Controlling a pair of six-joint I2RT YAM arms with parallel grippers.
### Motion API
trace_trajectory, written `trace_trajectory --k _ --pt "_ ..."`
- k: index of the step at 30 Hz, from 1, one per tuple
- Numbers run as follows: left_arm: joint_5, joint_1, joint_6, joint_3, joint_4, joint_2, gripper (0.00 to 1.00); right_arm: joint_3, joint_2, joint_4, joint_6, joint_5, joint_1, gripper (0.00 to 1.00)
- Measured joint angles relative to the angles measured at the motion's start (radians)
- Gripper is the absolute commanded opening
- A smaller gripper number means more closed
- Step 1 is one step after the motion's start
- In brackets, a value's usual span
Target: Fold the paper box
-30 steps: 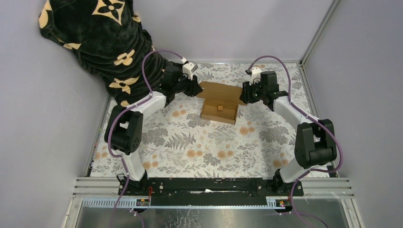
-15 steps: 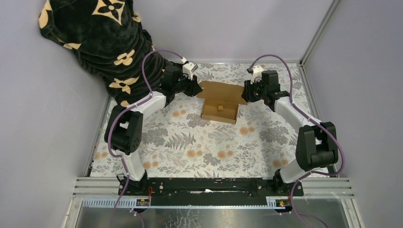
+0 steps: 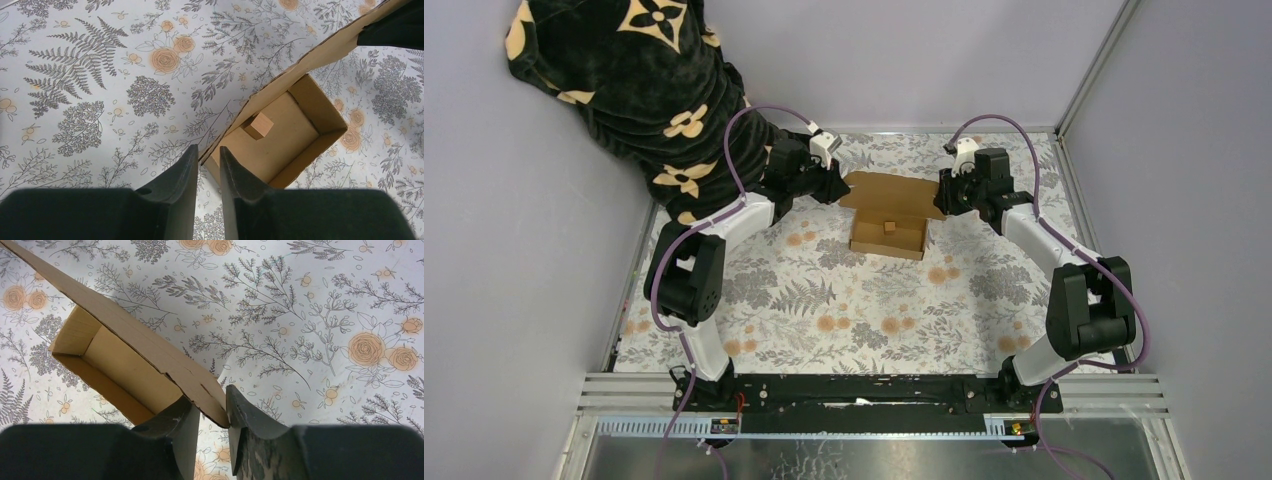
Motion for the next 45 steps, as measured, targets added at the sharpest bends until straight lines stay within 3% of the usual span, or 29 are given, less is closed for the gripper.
trace_trajectory --k 13,24,40,42,45 --pt "-0.027 -0.011 0.004 0.023 -0.033 0.000 0.18 0.000 0.000 0.000 0.005 0.002 0.000 0.24" --pt "-0.048 -0.030 0.022 0.031 -0.050 0.000 0.35 0.000 0.000 0.000 0.009 0.002 0.001 0.26" --pt "-0.048 -0.031 0.022 0.037 -0.050 0.013 0.30 0.000 0.000 0.000 0.011 0.002 0.002 0.26" --pt "-0.048 -0.031 0.022 0.037 -0.050 0.016 0.33 0.000 0.000 0.000 0.011 0.002 0.002 0.26" --pt "-0.050 -0.031 0.023 0.037 -0.050 0.017 0.47 0.000 0.000 0.000 0.011 0.002 0.002 0.26"
